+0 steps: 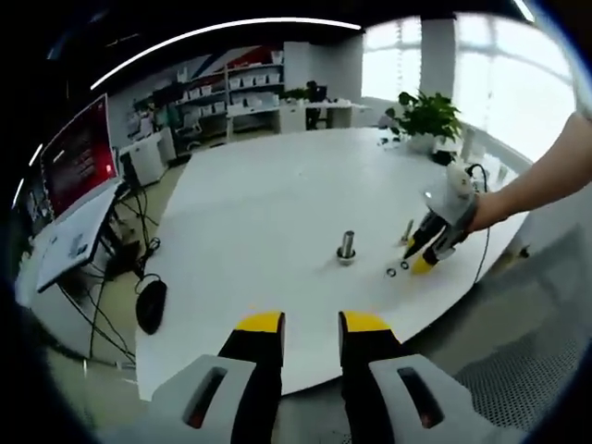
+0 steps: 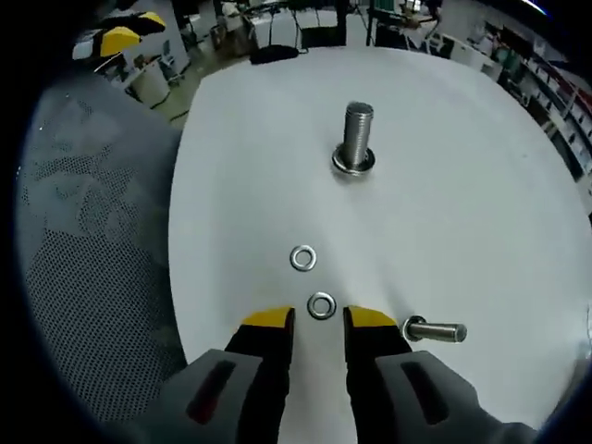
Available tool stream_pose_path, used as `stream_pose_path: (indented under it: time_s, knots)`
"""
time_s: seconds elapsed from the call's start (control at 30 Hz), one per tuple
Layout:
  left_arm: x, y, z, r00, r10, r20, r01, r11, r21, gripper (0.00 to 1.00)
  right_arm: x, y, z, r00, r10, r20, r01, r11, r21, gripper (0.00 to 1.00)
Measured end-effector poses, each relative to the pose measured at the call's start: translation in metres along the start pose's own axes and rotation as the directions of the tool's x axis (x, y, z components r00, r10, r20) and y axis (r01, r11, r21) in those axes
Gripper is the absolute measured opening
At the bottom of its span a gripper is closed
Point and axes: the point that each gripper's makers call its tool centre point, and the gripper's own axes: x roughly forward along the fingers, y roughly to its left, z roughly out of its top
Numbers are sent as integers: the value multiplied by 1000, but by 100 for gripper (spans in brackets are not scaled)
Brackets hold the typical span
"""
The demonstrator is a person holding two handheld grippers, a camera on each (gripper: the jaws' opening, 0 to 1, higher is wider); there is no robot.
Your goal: Place the washer onto the threaded stud by aligning its center hole with the stud, sliding it down to the base, and recovering from edge contact or off-axis alignment until the washer reaches the visible bottom stop.
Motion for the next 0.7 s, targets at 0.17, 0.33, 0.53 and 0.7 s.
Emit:
stream_pose_path:
  time_s: [0.17,0.33,0.53,0.7]
  knots:
    - [0,3,0,1000,-4,14,4,1000,-23,21,0,0,2,999,12,32,-12,1000,-25,19]
    - [-2,3,4,999,5,34,-5,1000,-14,21,-1,1,1,999,20,46,-19,999,-34,16]
    - [-1,3,0,1000,5,15,-5,1000,-11,21,-3,1,-5,999,29,19,-28,998,-58,16]
    - [-1,3,-2,1000,5,4,-5,1000,-11,21,-8,1,-15,999,51,-18,-52,998,-46,16]
